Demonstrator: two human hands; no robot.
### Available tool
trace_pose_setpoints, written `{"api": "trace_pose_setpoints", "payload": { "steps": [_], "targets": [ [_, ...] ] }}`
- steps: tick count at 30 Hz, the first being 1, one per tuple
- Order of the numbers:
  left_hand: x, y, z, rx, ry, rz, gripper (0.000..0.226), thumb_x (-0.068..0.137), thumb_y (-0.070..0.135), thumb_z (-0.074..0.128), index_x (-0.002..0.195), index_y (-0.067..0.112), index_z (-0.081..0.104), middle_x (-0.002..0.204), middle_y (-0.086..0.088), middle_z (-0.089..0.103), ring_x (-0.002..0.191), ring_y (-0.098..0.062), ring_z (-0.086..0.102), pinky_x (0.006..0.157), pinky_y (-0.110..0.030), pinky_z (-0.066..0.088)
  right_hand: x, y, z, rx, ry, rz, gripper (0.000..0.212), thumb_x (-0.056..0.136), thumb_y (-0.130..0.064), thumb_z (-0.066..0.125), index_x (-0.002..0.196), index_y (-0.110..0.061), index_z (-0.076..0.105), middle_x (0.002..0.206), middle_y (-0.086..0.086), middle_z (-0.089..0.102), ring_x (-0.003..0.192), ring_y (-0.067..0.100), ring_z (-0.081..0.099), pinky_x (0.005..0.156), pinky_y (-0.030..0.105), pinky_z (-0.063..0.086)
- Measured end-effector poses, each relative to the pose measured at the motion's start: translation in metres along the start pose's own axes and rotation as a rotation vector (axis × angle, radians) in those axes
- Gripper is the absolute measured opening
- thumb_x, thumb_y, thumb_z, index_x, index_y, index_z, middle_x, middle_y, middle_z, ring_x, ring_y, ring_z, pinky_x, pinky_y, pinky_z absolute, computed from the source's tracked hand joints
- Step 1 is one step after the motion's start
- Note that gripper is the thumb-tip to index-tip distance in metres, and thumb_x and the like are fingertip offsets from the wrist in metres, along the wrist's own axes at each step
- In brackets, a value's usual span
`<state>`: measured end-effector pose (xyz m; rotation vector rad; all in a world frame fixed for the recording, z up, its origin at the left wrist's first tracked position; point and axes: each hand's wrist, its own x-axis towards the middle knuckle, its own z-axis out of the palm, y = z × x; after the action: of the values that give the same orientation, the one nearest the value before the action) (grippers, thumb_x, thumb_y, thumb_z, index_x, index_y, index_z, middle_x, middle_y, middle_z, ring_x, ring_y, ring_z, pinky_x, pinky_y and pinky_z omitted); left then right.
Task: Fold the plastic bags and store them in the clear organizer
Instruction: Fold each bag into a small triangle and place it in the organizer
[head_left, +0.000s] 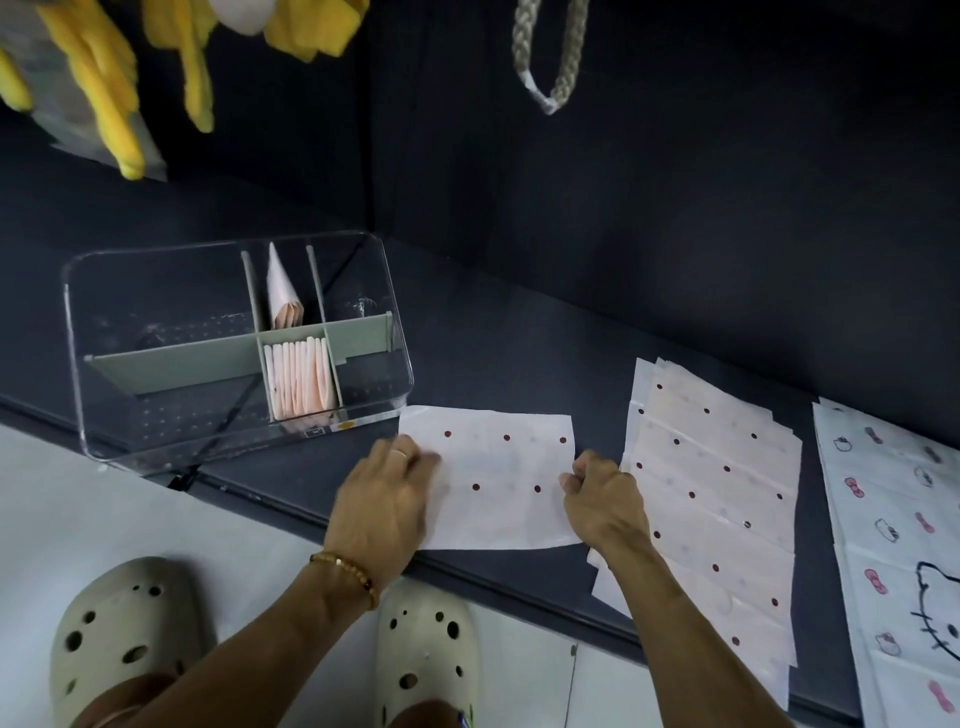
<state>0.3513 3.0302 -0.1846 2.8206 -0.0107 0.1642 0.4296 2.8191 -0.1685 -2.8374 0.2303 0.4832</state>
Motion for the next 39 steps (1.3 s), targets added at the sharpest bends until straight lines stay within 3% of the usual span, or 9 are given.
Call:
{"api": "trace_pose_setpoints", "payload": {
  "steps": [3,7,11,14,17,23,26,34,39],
  "targets": [
    [-0.014,0.007,0.008,0.054,-0.034,0.31,0.053,0.058,0.006,0.08,0.11,0.011,0.07,0.113,-0.007,0.066,0.105,-0.027,0.063,0.083,-0.035,0.056,0.0,-0.001,-0.001,-0.033,-0.004,0.0,0.021,0.1,-0.031,0.047,0.11,-0.015,0.053,0.114,0.007,0.063,0.104,0.027,0.06,0.083,0.031,0.046],
    [-0.024,0.005,0.013,0.018,-0.114,0.321,0.06,0.067,0.006,0.08,0.124,0.005,0.062,0.13,-0.009,0.059,0.123,-0.026,0.054,0.09,-0.037,0.053,-0.01,-0.007,-0.005,-0.117,0.153,-0.002,0.019,0.096,-0.027,0.052,0.11,-0.015,0.05,0.103,0.007,0.065,0.093,0.028,0.062,0.069,0.031,0.044],
    [-0.024,0.002,0.008,-0.016,-0.105,0.322,0.054,0.075,0.01,0.077,0.125,0.004,0.06,0.131,-0.01,0.058,0.123,-0.028,0.053,0.092,-0.04,0.052,-0.044,-0.025,0.015,-0.165,0.371,-0.521,0.03,0.079,-0.017,0.072,0.106,-0.008,0.065,0.105,0.012,0.066,0.096,0.032,0.064,0.079,0.04,0.054],
    [-0.026,0.001,0.013,0.001,-0.157,0.332,0.06,0.074,0.008,0.075,0.13,0.003,0.055,0.134,-0.013,0.055,0.127,-0.028,0.05,0.099,-0.04,0.047,-0.067,-0.031,0.051,-0.177,0.095,-0.725,0.049,0.097,-0.027,0.049,0.142,-0.01,0.044,0.151,0.012,0.039,0.141,0.027,0.033,0.117,0.042,0.022],
    [-0.027,-0.003,0.017,0.041,-0.157,0.334,0.054,0.083,0.015,0.065,0.134,0.004,0.051,0.139,-0.012,0.051,0.131,-0.026,0.045,0.105,-0.041,0.04,-0.063,-0.013,0.062,-0.172,0.046,-0.667,0.056,0.101,-0.044,0.012,0.153,-0.023,0.015,0.159,-0.001,0.0,0.147,0.017,-0.006,0.118,0.039,-0.006],
    [-0.028,-0.01,0.024,-0.11,-0.25,0.247,0.045,0.101,0.024,0.034,0.146,0.02,0.033,0.157,0.0,0.019,0.142,-0.01,-0.004,0.115,-0.034,-0.003,-0.038,0.05,0.036,-0.302,0.103,-0.675,0.054,0.101,-0.037,0.015,0.149,-0.022,0.032,0.157,0.002,0.024,0.145,0.02,0.022,0.117,0.042,0.021],
    [-0.028,-0.01,0.027,-0.141,-0.248,0.243,0.045,0.102,0.027,0.03,0.147,0.025,0.03,0.158,0.005,0.011,0.139,-0.002,-0.015,0.111,-0.021,-0.013,-0.035,0.072,0.025,-0.377,0.136,-0.632,0.05,0.099,-0.022,0.037,0.149,-0.018,0.031,0.156,0.007,0.027,0.144,0.025,0.025,0.118,0.038,0.021],
    [-0.024,-0.003,0.02,-0.123,-0.298,0.178,0.061,0.091,0.053,0.044,0.145,0.026,0.035,0.157,0.007,0.018,0.145,-0.007,0.003,0.113,-0.019,-0.003,-0.051,0.045,0.027,-0.251,0.291,-0.751,0.043,0.079,-0.03,0.077,0.116,-0.01,0.068,0.12,0.005,0.068,0.109,0.02,0.065,0.09,0.038,0.055],
    [-0.022,0.002,0.013,-0.194,-0.245,0.135,0.043,0.097,0.03,0.042,0.14,0.031,0.041,0.152,0.008,0.032,0.143,-0.009,0.021,0.114,-0.022,0.02,-0.043,0.028,0.013,-0.164,0.277,-0.68,0.028,0.094,-0.036,0.053,0.106,-0.015,0.067,0.096,0.001,0.073,0.087,0.022,0.068,0.079,0.034,0.056]
  ]
}}
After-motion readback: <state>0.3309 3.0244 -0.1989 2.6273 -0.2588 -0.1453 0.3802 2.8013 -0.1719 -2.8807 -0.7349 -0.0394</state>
